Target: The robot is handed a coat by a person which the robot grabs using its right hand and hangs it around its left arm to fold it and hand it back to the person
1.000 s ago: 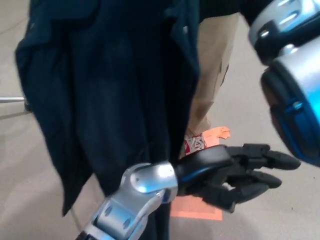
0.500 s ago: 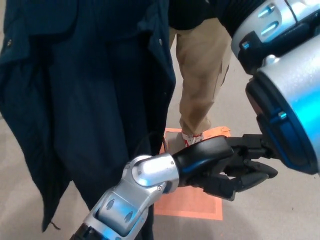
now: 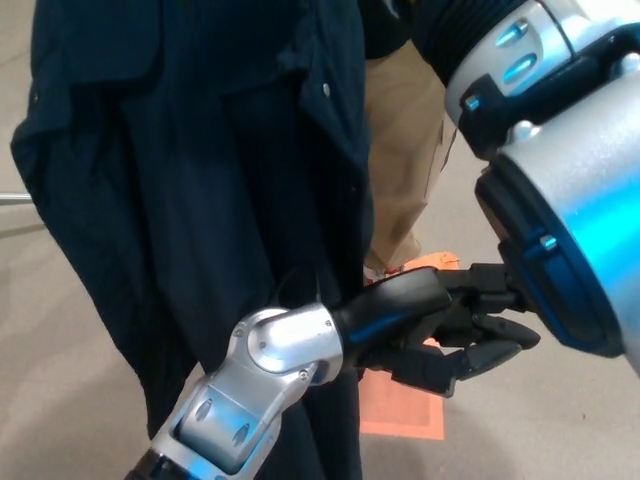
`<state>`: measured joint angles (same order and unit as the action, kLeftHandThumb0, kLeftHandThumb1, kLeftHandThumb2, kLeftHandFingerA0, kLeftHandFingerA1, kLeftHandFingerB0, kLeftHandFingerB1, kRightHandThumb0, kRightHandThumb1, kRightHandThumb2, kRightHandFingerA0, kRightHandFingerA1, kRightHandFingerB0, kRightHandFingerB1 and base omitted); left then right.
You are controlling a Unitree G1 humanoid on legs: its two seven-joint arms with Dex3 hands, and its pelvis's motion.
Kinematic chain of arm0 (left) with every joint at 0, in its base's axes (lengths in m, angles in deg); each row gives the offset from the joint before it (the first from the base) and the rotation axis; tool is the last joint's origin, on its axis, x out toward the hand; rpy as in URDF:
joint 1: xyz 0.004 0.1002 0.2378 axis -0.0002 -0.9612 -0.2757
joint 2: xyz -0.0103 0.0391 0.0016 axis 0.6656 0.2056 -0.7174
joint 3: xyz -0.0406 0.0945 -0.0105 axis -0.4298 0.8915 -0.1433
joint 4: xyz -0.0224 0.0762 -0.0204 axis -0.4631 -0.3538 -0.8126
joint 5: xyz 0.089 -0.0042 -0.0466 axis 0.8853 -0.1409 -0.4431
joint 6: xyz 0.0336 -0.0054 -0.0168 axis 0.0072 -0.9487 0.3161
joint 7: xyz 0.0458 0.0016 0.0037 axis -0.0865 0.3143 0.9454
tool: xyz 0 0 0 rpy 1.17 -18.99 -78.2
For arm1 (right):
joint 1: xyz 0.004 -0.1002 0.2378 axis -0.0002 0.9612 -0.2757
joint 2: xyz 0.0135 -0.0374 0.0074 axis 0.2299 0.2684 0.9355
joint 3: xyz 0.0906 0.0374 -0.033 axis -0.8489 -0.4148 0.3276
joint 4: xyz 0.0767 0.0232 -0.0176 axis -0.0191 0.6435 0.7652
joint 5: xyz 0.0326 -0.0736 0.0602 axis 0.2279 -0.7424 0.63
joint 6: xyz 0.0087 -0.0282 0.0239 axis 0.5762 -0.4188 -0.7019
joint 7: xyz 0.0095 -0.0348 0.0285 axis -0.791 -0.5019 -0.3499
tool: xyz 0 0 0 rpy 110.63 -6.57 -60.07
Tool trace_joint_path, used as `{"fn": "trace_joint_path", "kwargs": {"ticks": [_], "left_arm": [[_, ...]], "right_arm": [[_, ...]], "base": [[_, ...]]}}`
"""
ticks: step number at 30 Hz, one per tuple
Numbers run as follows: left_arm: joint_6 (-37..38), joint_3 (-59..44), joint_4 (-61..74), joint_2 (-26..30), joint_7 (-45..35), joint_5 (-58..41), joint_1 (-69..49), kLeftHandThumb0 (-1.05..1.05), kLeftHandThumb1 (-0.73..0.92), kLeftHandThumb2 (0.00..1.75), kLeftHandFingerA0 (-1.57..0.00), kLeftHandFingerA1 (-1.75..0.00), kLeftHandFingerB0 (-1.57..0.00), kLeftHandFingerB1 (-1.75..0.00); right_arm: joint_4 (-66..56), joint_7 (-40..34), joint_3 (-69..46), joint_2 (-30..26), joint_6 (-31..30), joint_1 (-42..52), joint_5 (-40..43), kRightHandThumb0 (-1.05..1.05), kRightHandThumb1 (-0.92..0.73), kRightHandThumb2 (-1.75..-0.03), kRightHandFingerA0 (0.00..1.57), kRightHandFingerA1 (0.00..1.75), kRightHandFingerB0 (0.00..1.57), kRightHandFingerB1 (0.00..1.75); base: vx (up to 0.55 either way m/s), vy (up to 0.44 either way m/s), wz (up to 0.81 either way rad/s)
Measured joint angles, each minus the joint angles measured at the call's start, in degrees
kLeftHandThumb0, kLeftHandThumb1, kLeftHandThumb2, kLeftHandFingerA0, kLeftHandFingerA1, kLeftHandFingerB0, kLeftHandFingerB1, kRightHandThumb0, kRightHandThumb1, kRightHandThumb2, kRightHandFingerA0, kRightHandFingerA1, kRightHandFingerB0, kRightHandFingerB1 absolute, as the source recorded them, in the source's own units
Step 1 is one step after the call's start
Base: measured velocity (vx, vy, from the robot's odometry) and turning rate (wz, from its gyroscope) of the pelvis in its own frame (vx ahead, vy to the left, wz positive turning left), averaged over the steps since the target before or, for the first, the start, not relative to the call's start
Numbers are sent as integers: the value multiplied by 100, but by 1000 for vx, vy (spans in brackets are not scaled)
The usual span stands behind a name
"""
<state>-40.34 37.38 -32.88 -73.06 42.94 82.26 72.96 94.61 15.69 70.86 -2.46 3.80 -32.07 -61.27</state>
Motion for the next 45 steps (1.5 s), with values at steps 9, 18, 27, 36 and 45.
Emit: {"fn": "trace_joint_path", "kwargs": {"ticks": [9,18,27,36,45], "left_arm": [[0,-37,26,37,-1,0,-29,-66,92,72,-23,-33,-21,-31],[0,-19,34,34,-3,0,-75,-66,92,72,-23,-33,-21,-31],[2,-23,-155,-41,-20,-1,111,-66,92,72,-23,-33,-21,-31],[172,-195,-893,-225,-134,-5,1004,-66,92,72,-23,-33,-21,-31],[413,-382,-1388,-335,-242,-7,1644,-66,92,72,-23,-33,-21,-31]], "right_arm": [[1,0,-17,20,0,0,1,-38,-86,-65,108,109,87,84],[1,-1,-18,23,0,0,1,-38,-86,-65,108,109,87,84],[2,-1,3,-2,0,-1,-13,-38,-86,-65,108,109,87,84],[16,1,44,-355,0,-220,-49,-38,-86,-65,108,109,87,84],[34,13,149,-574,0,-468,-71,-38,-86,-65,108,109,87,84]], "base": [[0,0,0],[0,0,0],[0,0,0],[0,0,0],[0,0,0]]}}
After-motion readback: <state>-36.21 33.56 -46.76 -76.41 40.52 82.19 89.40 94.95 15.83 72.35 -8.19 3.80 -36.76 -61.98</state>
